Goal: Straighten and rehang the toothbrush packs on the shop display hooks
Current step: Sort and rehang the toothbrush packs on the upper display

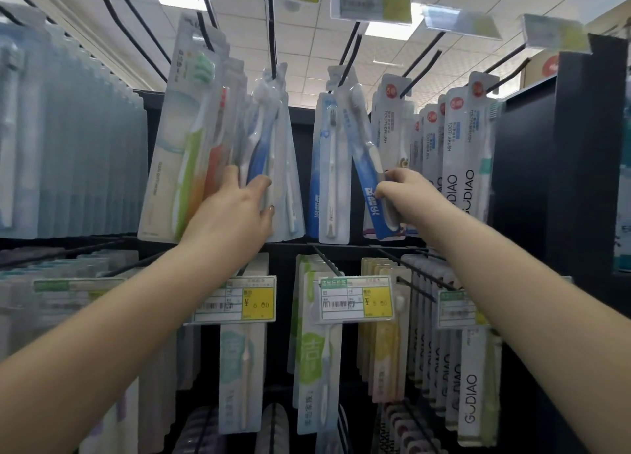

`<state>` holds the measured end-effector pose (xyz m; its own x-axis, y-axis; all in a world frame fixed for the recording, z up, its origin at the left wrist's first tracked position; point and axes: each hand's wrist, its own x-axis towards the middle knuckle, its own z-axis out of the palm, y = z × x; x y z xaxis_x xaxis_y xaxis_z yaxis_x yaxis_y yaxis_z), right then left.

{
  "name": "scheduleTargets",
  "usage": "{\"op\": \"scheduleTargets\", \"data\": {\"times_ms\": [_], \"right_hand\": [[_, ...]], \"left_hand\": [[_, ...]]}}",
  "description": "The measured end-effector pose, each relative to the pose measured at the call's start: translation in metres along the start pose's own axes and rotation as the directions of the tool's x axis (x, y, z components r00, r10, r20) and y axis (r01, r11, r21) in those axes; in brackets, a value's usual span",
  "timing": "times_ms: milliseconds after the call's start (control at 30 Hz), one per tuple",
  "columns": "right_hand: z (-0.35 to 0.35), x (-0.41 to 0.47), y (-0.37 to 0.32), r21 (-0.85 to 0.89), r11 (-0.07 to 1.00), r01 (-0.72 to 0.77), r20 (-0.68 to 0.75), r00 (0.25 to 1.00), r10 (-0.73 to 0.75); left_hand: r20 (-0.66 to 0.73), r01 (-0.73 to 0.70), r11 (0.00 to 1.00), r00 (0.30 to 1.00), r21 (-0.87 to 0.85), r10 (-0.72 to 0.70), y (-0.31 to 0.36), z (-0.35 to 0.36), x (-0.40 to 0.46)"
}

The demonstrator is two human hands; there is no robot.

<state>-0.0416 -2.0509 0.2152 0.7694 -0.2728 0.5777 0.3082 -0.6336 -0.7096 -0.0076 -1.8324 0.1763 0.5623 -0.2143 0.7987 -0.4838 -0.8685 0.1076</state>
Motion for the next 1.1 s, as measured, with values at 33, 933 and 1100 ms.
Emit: {"op": "scheduleTargets", "data": {"times_ms": [33, 933, 1100], "right_hand": [[0.0, -0.001, 0.0, -0.006, 1.0, 0.009, 0.003, 1.0, -0.009], [0.027, -0.016, -0.012, 0.216, 0.976, -0.009, 0.115, 0.993, -0.016], [0.03, -0.014, -0.013, 0.255, 0.966, -0.035, 0.115, 0.993, 0.005]], "left_hand": [[-0.021, -0.001, 1.0, 1.0, -0.025, 0.001, 0.0, -0.001, -0.001], [-0.15, -0.09, 0.983, 0.987, -0.162, 0.065, -0.003, 0.009, 0.018], [-0.131, -0.111, 0.977, 0.987, -0.181, 0.088, -0.003, 0.01, 0.013]]}}
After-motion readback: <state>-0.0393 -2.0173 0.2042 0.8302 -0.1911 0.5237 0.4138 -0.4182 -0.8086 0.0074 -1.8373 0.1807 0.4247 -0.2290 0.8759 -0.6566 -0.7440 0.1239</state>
